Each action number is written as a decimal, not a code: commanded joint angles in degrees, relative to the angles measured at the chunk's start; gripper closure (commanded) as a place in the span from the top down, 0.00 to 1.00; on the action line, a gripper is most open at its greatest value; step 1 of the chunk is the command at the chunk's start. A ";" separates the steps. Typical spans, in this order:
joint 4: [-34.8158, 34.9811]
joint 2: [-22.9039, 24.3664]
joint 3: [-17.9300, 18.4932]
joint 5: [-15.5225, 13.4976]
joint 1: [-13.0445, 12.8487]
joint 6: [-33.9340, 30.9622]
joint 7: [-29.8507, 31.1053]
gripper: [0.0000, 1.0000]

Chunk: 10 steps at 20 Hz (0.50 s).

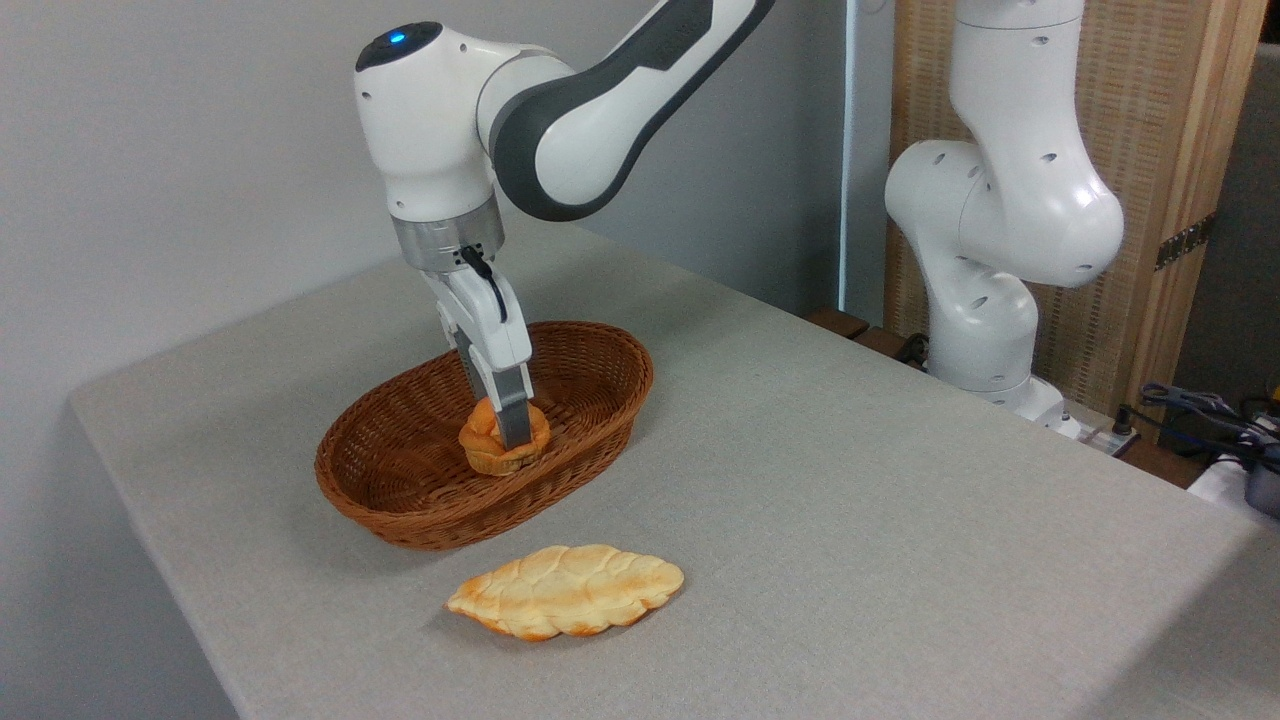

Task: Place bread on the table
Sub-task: 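Lift the roll out of the basket and carry it toward the leaf-shaped bread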

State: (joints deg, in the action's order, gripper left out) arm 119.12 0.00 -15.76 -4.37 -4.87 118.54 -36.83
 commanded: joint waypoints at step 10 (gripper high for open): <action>-14.51 -0.09 3.88 -2.30 -0.05 -12.34 -0.17 0.39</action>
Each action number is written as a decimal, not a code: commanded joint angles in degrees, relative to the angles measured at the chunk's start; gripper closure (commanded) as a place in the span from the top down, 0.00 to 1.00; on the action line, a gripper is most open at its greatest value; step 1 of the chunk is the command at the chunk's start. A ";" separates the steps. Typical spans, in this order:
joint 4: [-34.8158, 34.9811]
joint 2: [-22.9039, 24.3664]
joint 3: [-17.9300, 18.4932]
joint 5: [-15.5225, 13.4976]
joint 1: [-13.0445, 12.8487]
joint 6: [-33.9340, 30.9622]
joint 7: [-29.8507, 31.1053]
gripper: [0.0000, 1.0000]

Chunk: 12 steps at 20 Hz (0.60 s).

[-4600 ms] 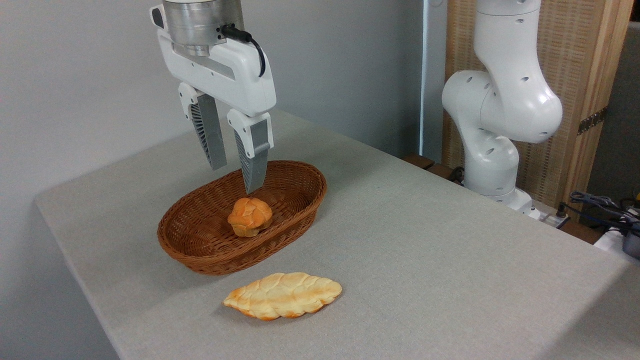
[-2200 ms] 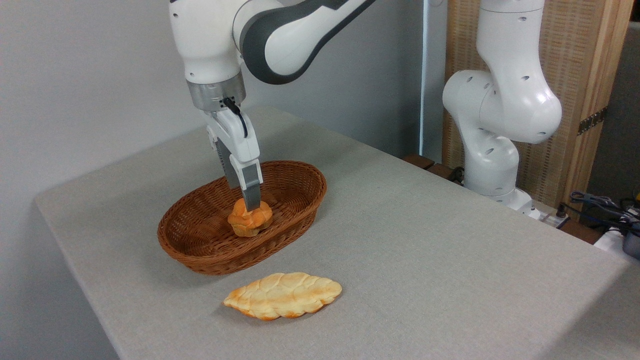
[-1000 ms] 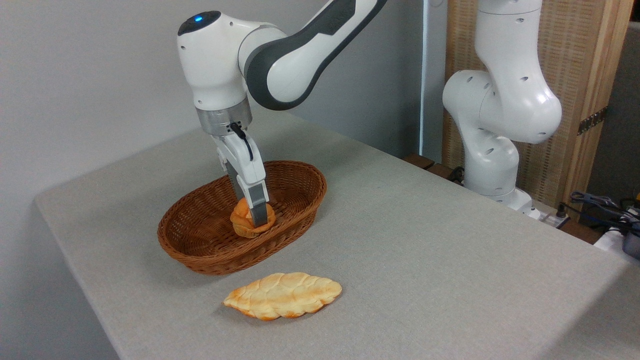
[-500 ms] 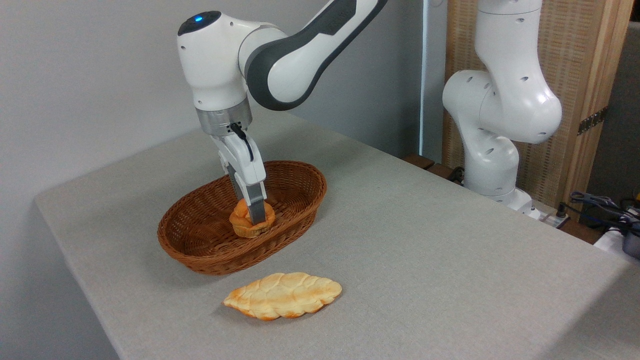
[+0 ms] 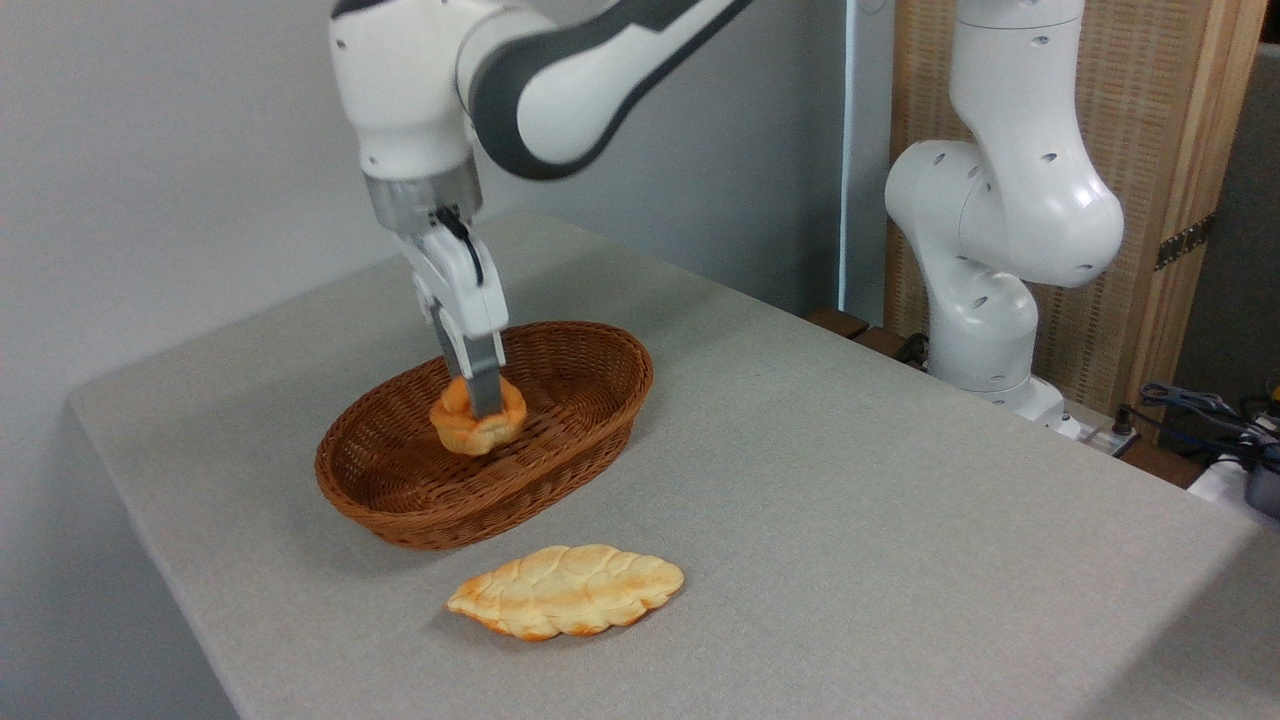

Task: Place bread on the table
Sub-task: 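Lift the roll out of the basket and carry it toward the leaf-shaped bread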

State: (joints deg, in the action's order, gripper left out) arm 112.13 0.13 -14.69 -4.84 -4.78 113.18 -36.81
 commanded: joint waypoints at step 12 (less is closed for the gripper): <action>-10.44 -3.20 23.37 6.06 0.13 -7.44 -21.18 0.45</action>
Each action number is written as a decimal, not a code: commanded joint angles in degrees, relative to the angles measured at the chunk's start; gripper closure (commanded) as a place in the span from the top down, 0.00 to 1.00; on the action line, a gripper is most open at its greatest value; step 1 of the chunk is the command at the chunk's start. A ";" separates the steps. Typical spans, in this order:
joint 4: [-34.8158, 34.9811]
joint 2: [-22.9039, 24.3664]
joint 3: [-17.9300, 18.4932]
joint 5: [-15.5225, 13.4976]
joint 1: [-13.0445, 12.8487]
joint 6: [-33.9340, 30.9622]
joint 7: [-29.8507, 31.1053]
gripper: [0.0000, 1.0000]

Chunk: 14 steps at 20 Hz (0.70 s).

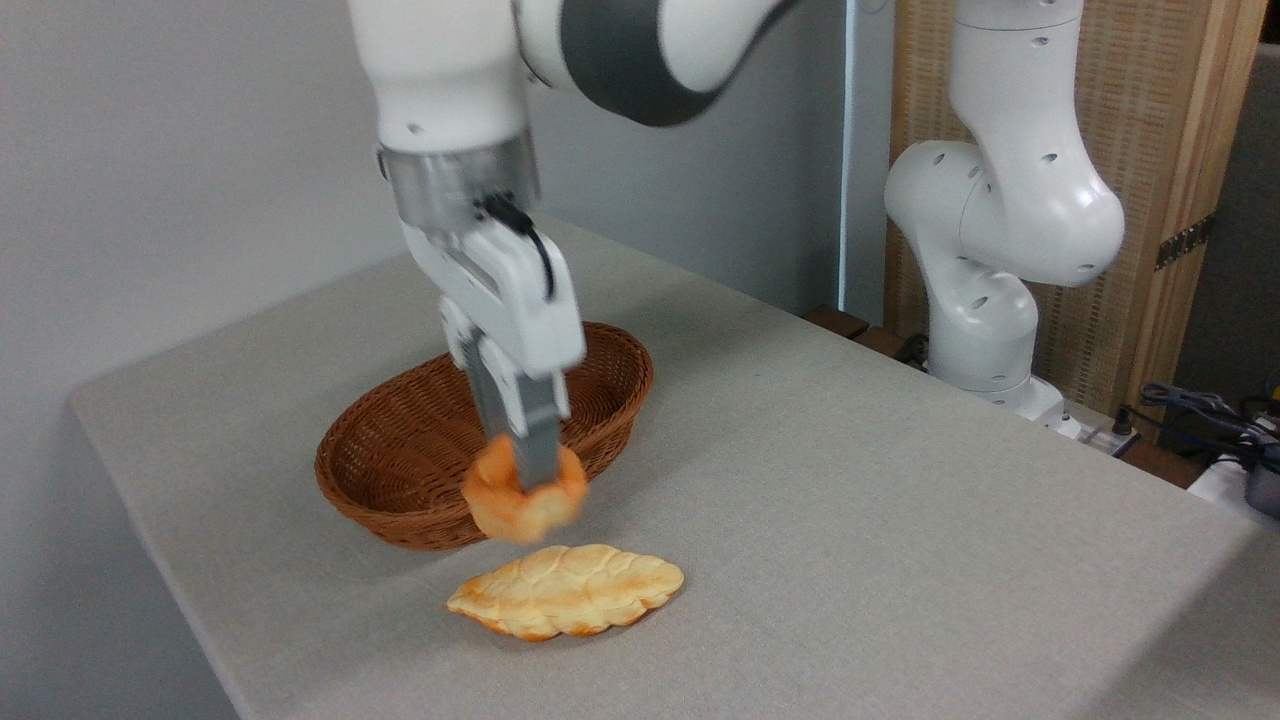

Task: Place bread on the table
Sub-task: 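Lift the roll out of the basket and carry it toward the leaf-shaped bread, then lower the roll onto the table beside the leaf-shaped bread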

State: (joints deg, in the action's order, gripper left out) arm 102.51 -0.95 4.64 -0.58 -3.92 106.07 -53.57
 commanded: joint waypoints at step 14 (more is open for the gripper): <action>-0.73 -9.86 7.05 5.33 1.73 1.86 -6.90 1.00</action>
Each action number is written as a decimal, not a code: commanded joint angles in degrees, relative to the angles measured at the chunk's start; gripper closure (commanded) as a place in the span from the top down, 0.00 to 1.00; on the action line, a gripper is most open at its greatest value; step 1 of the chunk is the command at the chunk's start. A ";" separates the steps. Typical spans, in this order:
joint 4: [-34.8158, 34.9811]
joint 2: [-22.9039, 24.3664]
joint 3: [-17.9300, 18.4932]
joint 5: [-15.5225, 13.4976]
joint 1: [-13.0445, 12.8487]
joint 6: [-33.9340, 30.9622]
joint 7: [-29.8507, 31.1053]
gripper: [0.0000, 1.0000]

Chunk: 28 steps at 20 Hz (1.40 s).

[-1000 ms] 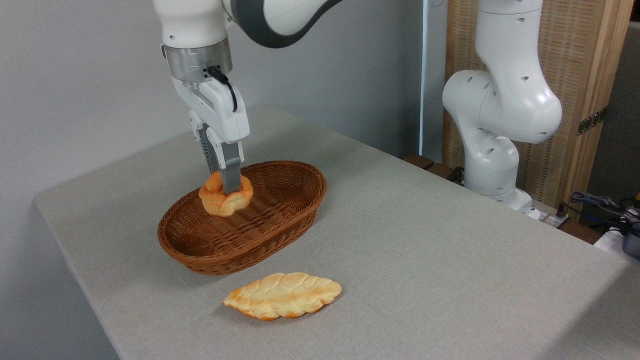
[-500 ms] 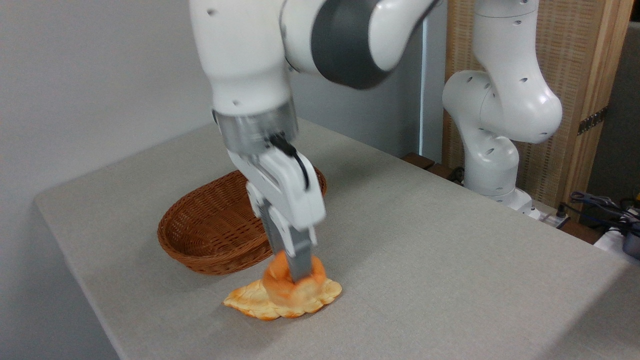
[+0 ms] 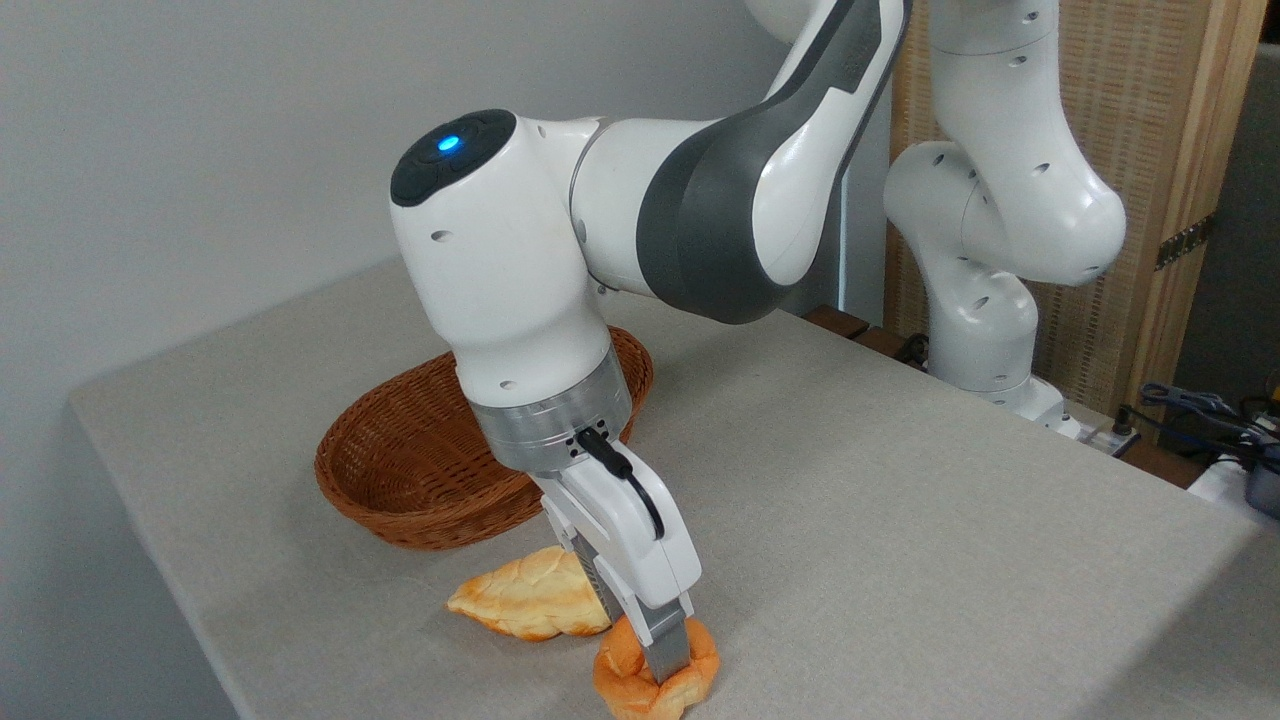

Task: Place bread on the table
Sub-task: 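Lower the roll onto the table beside the leaf-shaped bread, then open the gripper to release the roll and raise it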

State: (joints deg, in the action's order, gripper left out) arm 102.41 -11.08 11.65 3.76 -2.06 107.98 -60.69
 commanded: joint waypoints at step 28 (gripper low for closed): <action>-9.87 8.97 -22.02 -11.23 5.05 -7.78 22.64 1.00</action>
State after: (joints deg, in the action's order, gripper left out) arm 91.33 -2.71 -9.90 -7.31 3.36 101.35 -38.25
